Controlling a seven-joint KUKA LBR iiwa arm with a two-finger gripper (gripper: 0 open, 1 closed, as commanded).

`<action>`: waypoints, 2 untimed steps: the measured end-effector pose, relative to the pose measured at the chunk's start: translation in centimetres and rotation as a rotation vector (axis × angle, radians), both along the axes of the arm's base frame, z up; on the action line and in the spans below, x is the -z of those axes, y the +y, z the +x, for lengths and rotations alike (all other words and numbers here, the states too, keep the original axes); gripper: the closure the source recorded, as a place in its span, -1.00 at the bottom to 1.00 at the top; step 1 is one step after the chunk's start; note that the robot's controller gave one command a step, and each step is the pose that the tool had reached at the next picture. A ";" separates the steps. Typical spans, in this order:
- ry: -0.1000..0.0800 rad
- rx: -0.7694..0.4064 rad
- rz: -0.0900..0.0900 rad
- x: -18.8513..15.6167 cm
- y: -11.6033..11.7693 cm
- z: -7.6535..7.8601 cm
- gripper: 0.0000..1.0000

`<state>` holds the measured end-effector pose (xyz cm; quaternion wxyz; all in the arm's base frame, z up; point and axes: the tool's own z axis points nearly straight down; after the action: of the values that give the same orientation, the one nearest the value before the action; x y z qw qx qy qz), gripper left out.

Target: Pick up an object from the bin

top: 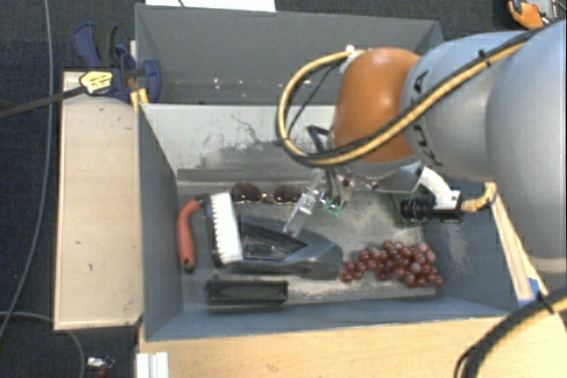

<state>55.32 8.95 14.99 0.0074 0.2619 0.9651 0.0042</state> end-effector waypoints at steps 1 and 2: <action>0.008 0.287 0.001 2.9 0.1 -3.1 -1.00; -0.008 0.206 0.005 -0.4 2.2 1.7 -1.00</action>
Offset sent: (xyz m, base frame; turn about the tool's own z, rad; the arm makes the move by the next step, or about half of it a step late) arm 0.0308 0.0280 0.0131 0.1640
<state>57.04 11.17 15.36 0.0111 0.3599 0.9329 0.0067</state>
